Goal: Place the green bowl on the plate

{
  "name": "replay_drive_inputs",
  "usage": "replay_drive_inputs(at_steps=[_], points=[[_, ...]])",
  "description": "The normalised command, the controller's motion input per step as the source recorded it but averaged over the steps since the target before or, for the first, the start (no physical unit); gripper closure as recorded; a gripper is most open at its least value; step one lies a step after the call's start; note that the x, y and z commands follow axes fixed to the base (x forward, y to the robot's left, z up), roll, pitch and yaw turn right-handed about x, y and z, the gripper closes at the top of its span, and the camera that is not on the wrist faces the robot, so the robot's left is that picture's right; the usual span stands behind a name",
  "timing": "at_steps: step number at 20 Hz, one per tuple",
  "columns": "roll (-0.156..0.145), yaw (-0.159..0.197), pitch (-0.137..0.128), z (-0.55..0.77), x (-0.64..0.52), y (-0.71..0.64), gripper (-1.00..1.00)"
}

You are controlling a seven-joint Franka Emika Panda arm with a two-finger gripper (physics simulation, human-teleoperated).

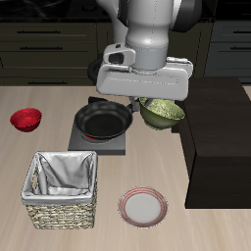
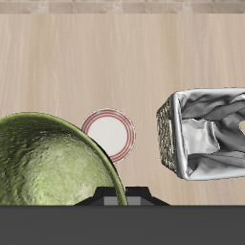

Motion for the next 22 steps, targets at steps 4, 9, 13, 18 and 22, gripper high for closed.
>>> replay_drive_inputs(at_steps=[4, 9, 13, 18, 22], points=[[-0.025, 0.035, 0.001, -0.31, 0.06, -0.09, 1.0], [-0.009, 0.052, -0.034, -0.25, 0.03, -0.04, 1.0], [-0.004, -0.005, -0.004, -0.26, 0.03, -0.01, 1.0], [-0.003, 0.021, 0.001, -0.3, 0.05, -0.03, 1.0], [-0.006, 0.001, 0.024, -0.28, 0.06, -0.04, 1.0]])
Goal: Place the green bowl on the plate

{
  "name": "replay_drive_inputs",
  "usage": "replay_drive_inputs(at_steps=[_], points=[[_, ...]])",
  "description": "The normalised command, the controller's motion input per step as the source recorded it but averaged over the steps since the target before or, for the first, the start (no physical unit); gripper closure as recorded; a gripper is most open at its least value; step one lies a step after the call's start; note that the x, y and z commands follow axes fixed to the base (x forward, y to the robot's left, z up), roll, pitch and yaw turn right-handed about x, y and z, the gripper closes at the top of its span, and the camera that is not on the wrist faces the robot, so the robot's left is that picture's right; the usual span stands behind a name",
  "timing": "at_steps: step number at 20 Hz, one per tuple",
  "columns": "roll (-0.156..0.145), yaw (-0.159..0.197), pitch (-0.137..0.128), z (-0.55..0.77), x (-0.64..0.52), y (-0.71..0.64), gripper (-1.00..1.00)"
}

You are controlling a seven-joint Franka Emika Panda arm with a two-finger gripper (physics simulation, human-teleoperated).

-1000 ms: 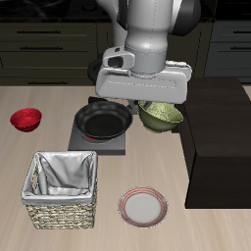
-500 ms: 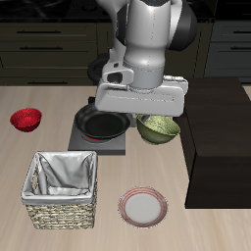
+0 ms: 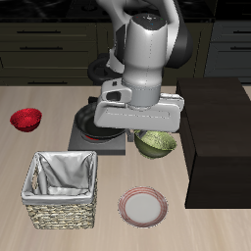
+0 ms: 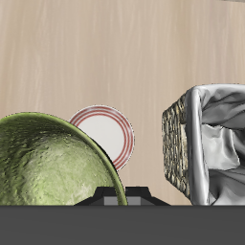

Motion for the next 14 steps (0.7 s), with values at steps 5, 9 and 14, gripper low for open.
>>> replay_drive_inputs(at_steps=[5, 9, 14], points=[[-0.002, 0.014, 0.027, -0.34, 0.05, 0.0, 1.0], [0.01, 0.043, -0.028, -0.13, 0.05, 0.03, 1.0], [0.006, 0.051, -0.053, -0.1, 0.07, 0.01, 1.0]])
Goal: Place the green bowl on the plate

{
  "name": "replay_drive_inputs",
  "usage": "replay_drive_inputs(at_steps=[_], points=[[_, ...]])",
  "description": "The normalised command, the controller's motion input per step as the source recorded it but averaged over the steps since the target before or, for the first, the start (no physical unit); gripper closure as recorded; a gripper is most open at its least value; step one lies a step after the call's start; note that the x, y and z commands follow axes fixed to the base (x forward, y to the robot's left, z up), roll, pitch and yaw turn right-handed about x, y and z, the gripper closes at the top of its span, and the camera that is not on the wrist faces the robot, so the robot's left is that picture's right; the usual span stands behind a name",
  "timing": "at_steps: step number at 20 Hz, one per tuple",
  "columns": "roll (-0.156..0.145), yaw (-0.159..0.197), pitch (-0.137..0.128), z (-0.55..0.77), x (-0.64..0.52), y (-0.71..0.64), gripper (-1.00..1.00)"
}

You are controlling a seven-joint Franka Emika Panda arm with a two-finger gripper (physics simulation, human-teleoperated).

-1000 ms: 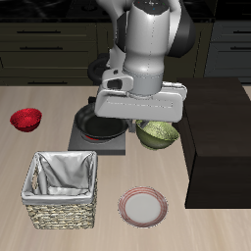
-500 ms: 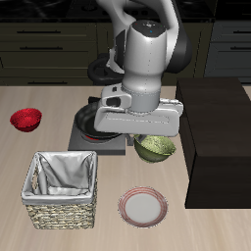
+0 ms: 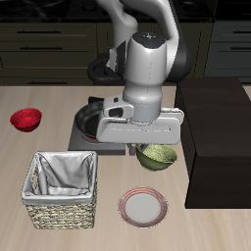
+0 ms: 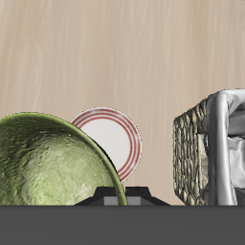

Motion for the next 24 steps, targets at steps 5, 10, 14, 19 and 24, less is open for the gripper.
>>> replay_drive_inputs(at_steps=[5, 10, 14, 19, 24], points=[[0.005, 0.015, 0.004, -0.12, 0.14, 0.12, 1.0], [0.005, 0.006, 0.012, -0.16, 0.08, 0.14, 1.0], [0.003, 0.009, 0.03, -0.3, 0.12, 0.06, 1.0], [-0.007, 0.006, 0.028, -0.29, 0.04, -0.03, 1.0], [-0.02, 0.001, 0.016, -0.17, 0.0, -0.11, 1.0]])
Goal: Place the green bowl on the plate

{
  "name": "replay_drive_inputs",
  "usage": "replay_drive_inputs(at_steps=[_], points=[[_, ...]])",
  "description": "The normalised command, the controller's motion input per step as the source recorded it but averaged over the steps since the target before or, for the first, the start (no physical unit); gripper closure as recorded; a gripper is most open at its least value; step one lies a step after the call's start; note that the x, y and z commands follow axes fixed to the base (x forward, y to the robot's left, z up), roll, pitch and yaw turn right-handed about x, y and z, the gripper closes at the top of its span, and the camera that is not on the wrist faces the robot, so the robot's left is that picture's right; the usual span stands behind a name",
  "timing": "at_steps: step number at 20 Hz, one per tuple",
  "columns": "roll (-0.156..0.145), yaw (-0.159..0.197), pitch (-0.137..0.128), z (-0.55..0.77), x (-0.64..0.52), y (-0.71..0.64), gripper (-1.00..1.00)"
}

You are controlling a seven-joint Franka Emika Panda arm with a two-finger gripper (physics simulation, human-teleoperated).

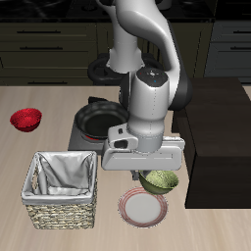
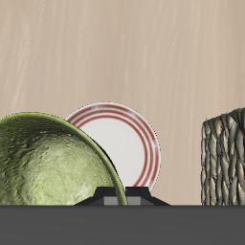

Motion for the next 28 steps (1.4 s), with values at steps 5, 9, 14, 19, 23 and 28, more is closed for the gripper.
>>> replay_drive_inputs(at_steps=[5, 9, 14, 19, 23, 28], points=[[-0.018, 0.015, 0.027, -0.28, 0.02, -0.08, 1.0], [-0.005, 0.008, 0.013, -0.19, 0.04, -0.01, 1.0], [0.002, 0.019, -0.02, -0.14, 0.04, -0.01, 1.0], [-0.005, 0.056, -0.047, -0.13, 0.09, -0.01, 1.0], [-0.028, 0.004, 0.028, -0.26, 0.13, -0.06, 1.0], [-0.052, 0.01, 0.025, -0.2, 0.02, -0.08, -1.0]])
